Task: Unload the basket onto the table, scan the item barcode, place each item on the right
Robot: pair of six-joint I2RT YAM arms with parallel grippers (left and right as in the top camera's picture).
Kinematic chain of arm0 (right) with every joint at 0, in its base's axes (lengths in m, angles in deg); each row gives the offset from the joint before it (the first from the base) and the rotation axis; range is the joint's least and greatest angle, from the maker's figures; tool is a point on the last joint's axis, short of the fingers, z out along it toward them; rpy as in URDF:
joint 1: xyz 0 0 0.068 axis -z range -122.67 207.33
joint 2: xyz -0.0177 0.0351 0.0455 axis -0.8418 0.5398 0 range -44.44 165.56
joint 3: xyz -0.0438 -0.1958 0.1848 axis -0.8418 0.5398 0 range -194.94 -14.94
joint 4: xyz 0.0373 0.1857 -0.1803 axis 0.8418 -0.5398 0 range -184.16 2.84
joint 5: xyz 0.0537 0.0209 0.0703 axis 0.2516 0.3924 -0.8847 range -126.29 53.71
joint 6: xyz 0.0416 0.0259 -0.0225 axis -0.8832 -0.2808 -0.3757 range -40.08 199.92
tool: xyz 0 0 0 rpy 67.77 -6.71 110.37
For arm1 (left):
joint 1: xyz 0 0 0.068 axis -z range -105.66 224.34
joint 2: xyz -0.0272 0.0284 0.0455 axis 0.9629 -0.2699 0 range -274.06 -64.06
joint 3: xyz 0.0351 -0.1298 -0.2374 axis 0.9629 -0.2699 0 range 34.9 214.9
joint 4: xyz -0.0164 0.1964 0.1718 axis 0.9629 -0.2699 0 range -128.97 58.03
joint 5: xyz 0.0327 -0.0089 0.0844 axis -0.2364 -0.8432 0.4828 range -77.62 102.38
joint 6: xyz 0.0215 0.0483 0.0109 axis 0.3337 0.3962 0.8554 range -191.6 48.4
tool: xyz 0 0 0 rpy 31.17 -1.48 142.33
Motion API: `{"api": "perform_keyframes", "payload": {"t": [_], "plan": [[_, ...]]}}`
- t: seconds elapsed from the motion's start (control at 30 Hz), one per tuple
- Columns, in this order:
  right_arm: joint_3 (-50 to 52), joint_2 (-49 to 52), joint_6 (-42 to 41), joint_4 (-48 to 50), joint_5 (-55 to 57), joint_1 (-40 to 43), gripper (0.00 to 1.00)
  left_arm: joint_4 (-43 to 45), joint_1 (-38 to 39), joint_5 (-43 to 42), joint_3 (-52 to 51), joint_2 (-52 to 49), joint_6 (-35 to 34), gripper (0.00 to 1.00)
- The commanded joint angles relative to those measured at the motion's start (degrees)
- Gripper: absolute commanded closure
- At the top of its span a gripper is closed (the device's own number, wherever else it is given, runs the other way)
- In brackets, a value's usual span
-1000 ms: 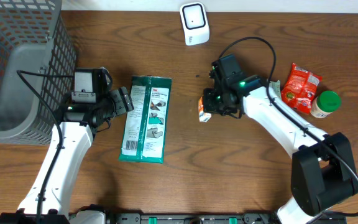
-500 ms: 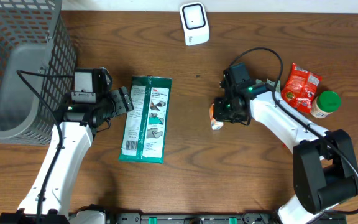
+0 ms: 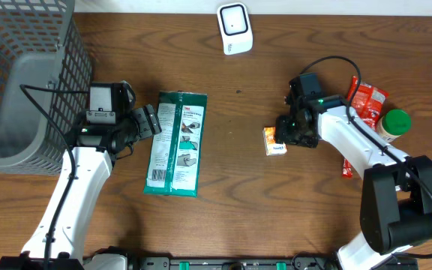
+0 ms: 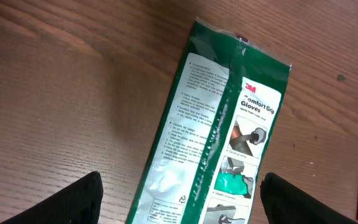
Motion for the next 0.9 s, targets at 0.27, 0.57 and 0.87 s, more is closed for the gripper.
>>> {"api": "perform_keyframes", "payload": {"t": [0.27, 0.57, 0.87], "plan": [[-8.2, -1.0, 0.0, -4.2, 4.9, -7.9, 0.49, -0.2, 0.0, 0.1, -0.3, -0.4, 0.5, 0.18], [-8.0, -0.5, -8.2, -7.4, 28.8, -21.9, 0.51, -0.2, 0.0, 0.1, -0.3, -0.4, 0.5, 0.18], [-8.0, 5.9, -11.7, -7.4, 40.1, -27.0, 0.6, -0.2, 0.0, 0.2, -0.3, -0.4, 0.5, 0.18]]}}
